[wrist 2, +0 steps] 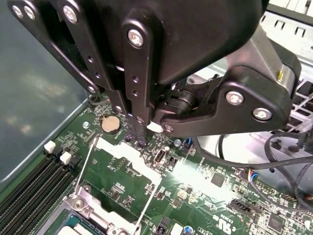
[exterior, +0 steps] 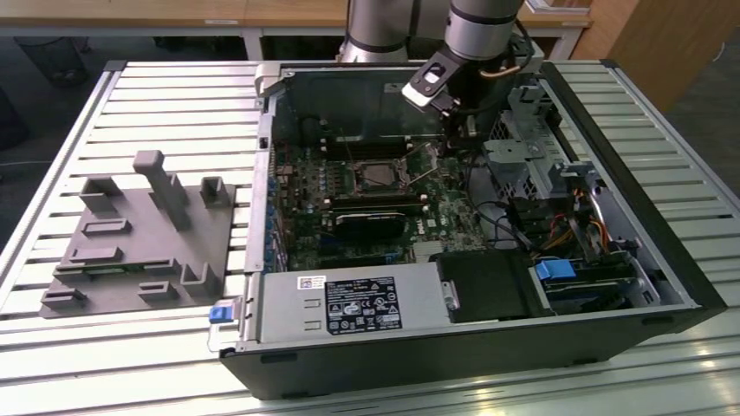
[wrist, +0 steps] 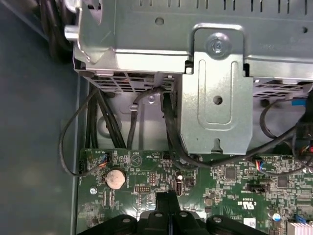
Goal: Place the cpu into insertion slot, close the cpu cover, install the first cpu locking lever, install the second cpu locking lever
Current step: 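Close the cpu cover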
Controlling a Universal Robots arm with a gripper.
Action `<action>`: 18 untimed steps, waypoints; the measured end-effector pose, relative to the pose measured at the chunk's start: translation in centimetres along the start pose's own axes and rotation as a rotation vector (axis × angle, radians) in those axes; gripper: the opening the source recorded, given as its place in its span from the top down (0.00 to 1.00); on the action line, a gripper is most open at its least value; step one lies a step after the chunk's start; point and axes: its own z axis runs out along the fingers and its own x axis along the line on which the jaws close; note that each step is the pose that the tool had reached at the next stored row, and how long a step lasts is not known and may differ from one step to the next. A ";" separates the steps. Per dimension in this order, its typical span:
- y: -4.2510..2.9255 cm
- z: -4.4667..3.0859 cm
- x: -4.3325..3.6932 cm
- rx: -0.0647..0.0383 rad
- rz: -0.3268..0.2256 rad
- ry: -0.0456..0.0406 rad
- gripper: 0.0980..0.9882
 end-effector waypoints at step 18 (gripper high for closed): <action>-1.10 0.48 0.06 0.001 0.000 0.0007 0.99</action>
